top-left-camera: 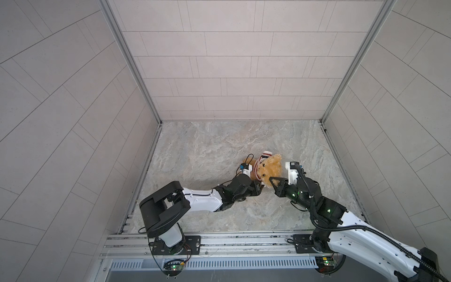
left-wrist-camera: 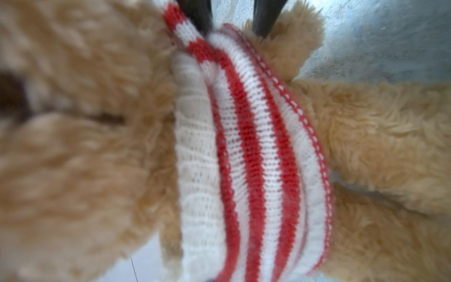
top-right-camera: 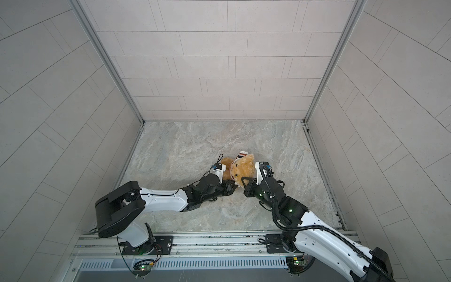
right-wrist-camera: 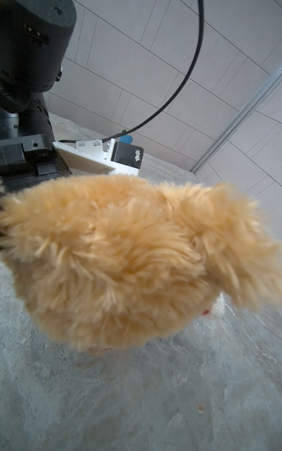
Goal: Dress the teddy bear
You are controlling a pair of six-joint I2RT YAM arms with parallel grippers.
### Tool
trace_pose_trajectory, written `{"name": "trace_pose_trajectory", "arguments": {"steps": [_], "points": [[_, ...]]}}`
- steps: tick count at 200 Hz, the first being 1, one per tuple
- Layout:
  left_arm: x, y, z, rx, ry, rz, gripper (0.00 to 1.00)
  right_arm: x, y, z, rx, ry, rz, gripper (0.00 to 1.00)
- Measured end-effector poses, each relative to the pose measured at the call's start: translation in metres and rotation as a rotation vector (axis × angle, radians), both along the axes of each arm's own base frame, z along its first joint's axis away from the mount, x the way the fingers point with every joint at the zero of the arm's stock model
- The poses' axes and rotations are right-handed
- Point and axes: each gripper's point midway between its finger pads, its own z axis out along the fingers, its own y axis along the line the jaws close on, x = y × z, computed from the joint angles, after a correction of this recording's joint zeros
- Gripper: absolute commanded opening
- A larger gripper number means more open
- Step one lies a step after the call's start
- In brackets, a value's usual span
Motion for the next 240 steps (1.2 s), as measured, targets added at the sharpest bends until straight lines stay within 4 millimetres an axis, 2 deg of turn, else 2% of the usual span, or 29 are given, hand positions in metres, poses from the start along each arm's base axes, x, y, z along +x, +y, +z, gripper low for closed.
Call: {"name": "trace_pose_trajectory", "arguments": {"steps": [31, 76, 112, 177, 240], "points": [[0.010, 0.001, 0.001, -0.016, 0.005, 0.034, 0.28, 0.001, 0.000, 0.001, 0.000, -0.006, -0.007, 0.00], [0.020, 0.001, 0.002, -0.035, 0.005, 0.062, 0.09, 0.002, -0.001, 0.003, 0.002, -0.012, -0.013, 0.00], [0.020, 0.001, 0.004, -0.048, -0.007, 0.060, 0.03, 0.002, -0.004, 0.007, 0.009, -0.025, -0.025, 0.00], [-0.005, 0.030, -0.017, -0.050, -0.001, 0.031, 0.00, -0.004, -0.013, -0.006, -0.033, 0.017, -0.024, 0.00], [-0.025, 0.043, -0.016, -0.030, -0.053, -0.025, 0.01, -0.007, -0.015, -0.012, -0.042, 0.048, -0.007, 0.00]]}}
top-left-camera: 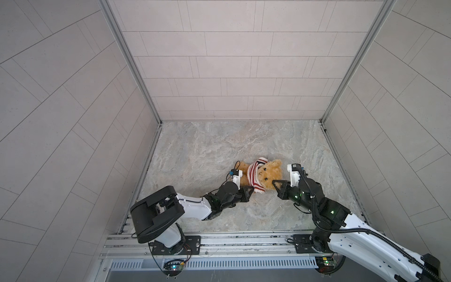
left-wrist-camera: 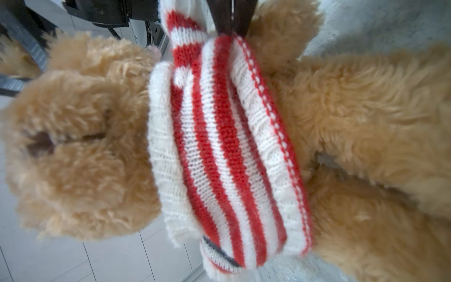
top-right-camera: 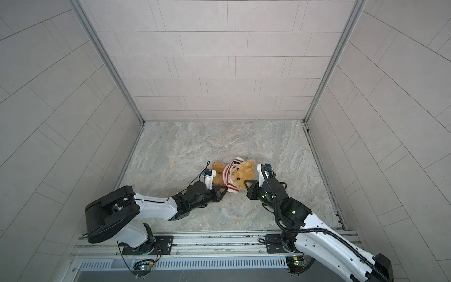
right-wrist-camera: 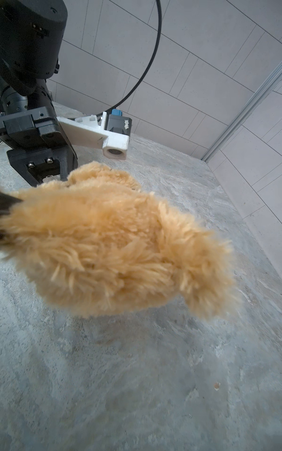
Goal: Dress the teddy bear
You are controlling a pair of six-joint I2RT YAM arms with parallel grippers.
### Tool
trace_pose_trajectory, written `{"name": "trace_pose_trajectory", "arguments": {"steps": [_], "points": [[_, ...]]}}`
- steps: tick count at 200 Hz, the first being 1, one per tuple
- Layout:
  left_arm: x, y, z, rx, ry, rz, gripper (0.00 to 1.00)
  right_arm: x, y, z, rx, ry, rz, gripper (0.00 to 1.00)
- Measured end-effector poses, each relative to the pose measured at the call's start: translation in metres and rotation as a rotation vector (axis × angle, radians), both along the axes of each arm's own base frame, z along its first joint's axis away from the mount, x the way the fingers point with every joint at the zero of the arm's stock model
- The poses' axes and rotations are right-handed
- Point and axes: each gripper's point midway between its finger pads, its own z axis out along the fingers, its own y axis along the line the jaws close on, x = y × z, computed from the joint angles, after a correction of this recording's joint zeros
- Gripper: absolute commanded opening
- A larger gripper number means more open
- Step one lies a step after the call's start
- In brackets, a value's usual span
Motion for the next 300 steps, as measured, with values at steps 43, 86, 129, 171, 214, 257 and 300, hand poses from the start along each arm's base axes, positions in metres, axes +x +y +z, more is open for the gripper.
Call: {"name": "trace_pose_trajectory", "arguments": {"steps": [43, 86, 129, 171, 214, 257, 300], "points": [[-0.019, -0.001, 0.007, 0.058, -0.055, -0.079, 0.04, 0.001, -0.002, 0.001, 0.002, -0.004, -0.003, 0.00], [-0.036, 0.003, 0.005, 0.105, -0.070, -0.140, 0.06, -0.001, 0.000, 0.000, -0.005, 0.001, 0.014, 0.00], [-0.043, 0.014, 0.002, 0.108, -0.075, -0.144, 0.07, -0.006, 0.002, -0.007, -0.013, 0.024, 0.040, 0.00], [-0.050, 0.022, 0.008, 0.081, -0.084, -0.145, 0.11, -0.009, 0.002, -0.010, -0.008, 0.029, 0.051, 0.00], [-0.058, 0.037, -0.014, 0.154, -0.013, -0.141, 0.13, 0.007, -0.011, 0.003, 0.008, -0.035, -0.040, 0.00], [-0.056, 0.034, -0.017, 0.169, 0.009, -0.136, 0.31, 0.014, -0.011, 0.005, 0.030, -0.051, -0.068, 0.00], [-0.040, 0.021, -0.013, 0.127, 0.024, -0.090, 0.48, 0.014, -0.010, 0.004, 0.043, -0.055, -0.072, 0.00]]}}
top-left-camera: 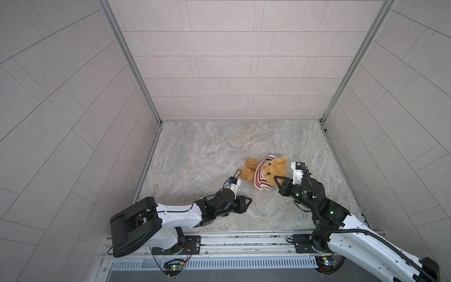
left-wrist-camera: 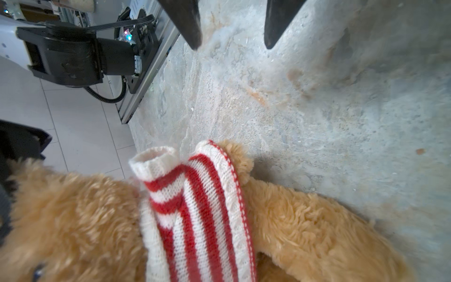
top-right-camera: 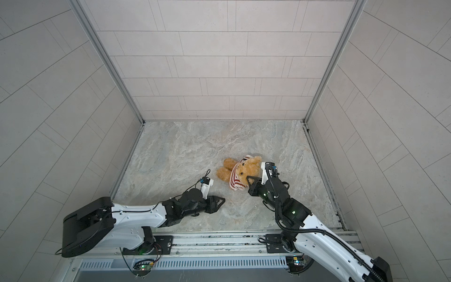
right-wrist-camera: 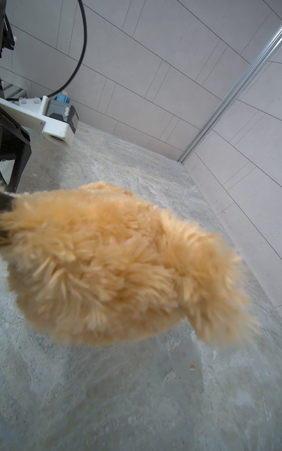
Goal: Dress the teddy bear
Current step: 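Pull the sweater hem down toward the bear's legs with the left gripper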
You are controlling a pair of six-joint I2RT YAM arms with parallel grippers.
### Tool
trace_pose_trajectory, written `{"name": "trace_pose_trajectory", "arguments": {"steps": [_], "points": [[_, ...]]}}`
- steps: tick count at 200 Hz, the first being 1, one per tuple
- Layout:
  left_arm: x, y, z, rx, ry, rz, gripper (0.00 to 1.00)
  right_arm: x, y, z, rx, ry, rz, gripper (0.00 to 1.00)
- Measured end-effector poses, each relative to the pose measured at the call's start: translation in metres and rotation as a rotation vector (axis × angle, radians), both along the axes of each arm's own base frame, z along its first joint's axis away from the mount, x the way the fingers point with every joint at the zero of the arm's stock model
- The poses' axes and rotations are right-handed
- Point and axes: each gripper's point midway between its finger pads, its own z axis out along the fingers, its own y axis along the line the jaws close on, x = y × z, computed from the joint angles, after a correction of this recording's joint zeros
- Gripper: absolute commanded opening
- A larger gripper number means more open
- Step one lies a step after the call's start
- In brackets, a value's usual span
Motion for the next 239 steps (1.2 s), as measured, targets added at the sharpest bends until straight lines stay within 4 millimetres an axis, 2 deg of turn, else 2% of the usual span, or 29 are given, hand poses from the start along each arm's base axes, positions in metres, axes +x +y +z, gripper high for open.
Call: {"name": "trace_pose_trajectory", "arguments": {"steps": [29, 55, 87, 126, 171, 184, 215, 239], "points": [[0.034, 0.001, -0.002, -0.052, 0.026, 0.098, 0.40, 0.000, 0.000, 0.000, 0.001, 0.000, 0.000, 0.00], [0.061, -0.006, 0.000, -0.079, 0.041, 0.139, 0.40, 0.000, 0.000, 0.001, 0.003, -0.003, 0.000, 0.00], [0.080, -0.018, 0.015, -0.126, 0.027, 0.137, 0.42, -0.001, -0.001, 0.005, 0.012, -0.014, 0.000, 0.00], [0.090, -0.039, 0.019, -0.153, 0.037, 0.099, 0.38, -0.001, -0.001, 0.004, 0.009, -0.013, -0.002, 0.00], [0.088, -0.042, 0.005, -0.141, 0.066, 0.087, 0.34, -0.001, -0.002, 0.003, 0.005, -0.008, -0.004, 0.00], [0.088, -0.043, 0.004, -0.142, 0.067, 0.088, 0.30, -0.001, -0.002, 0.003, 0.004, -0.008, -0.004, 0.00], [0.089, -0.044, 0.006, -0.152, 0.063, 0.087, 0.05, -0.001, -0.002, 0.002, 0.002, -0.008, -0.006, 0.00], [0.089, -0.045, 0.009, -0.169, 0.065, 0.088, 0.00, -0.002, -0.005, 0.001, -0.006, -0.007, -0.012, 0.00]]}}
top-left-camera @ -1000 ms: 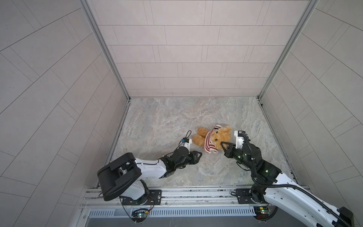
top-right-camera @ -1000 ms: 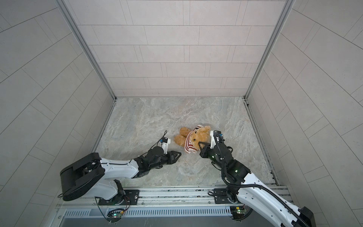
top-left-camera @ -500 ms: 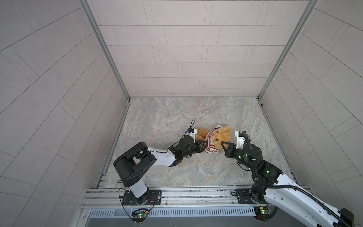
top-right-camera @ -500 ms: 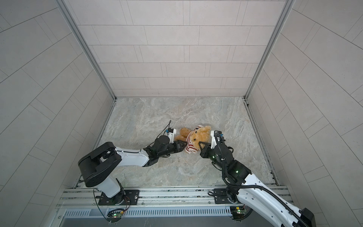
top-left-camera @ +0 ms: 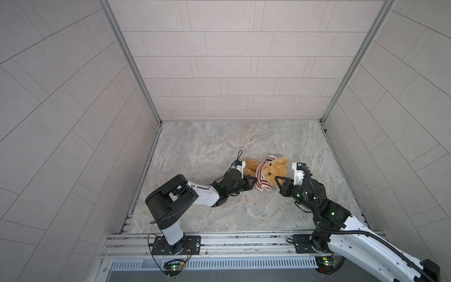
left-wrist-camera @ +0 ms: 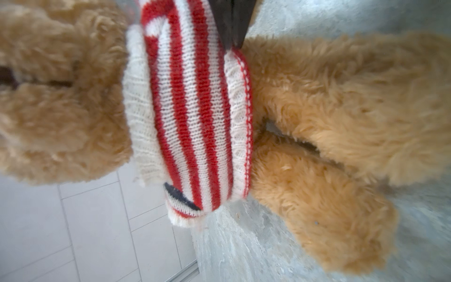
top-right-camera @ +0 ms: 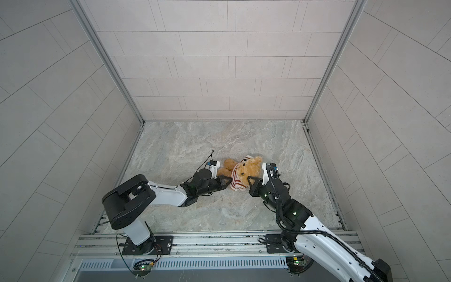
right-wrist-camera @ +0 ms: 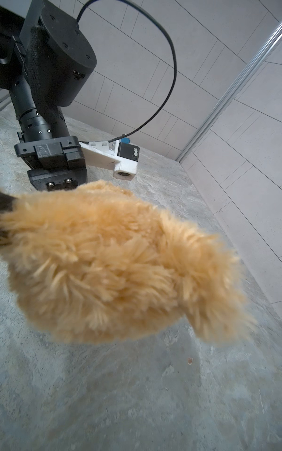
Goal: Dress the teddy bear
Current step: 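Pull the sweater hem down toward the bear's legs with the left gripper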
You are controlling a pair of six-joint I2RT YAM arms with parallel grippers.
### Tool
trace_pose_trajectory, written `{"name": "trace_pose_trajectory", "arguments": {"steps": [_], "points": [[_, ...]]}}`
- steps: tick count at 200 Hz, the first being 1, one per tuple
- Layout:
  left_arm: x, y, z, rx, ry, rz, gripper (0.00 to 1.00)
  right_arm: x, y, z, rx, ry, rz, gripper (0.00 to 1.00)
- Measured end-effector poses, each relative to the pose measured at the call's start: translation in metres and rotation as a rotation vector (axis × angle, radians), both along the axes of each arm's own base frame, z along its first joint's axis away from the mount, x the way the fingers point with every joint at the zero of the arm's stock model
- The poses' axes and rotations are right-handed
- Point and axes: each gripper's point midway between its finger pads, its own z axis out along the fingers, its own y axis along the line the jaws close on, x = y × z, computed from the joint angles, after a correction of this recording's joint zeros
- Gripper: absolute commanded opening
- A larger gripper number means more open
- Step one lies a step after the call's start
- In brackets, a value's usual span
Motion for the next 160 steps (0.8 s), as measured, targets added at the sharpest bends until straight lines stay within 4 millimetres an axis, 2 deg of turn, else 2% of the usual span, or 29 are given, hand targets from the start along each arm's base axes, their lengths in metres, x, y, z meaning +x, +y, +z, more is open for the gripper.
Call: {"name": "trace_pose_trajectory", "arguments": {"steps": [31, 93, 160], "points": [[-0.005, 0.007, -0.005, 0.006, 0.003, 0.004, 0.00, -0.002, -0.004, -0.001, -0.012, -0.001, -0.008, 0.00], [-0.026, 0.033, -0.036, 0.063, 0.040, 0.005, 0.00, -0.007, -0.008, -0.008, -0.048, 0.019, -0.002, 0.00], [-0.026, 0.056, -0.050, 0.173, -0.010, 0.032, 0.00, -0.011, -0.011, -0.015, -0.073, 0.041, 0.002, 0.00]]}}
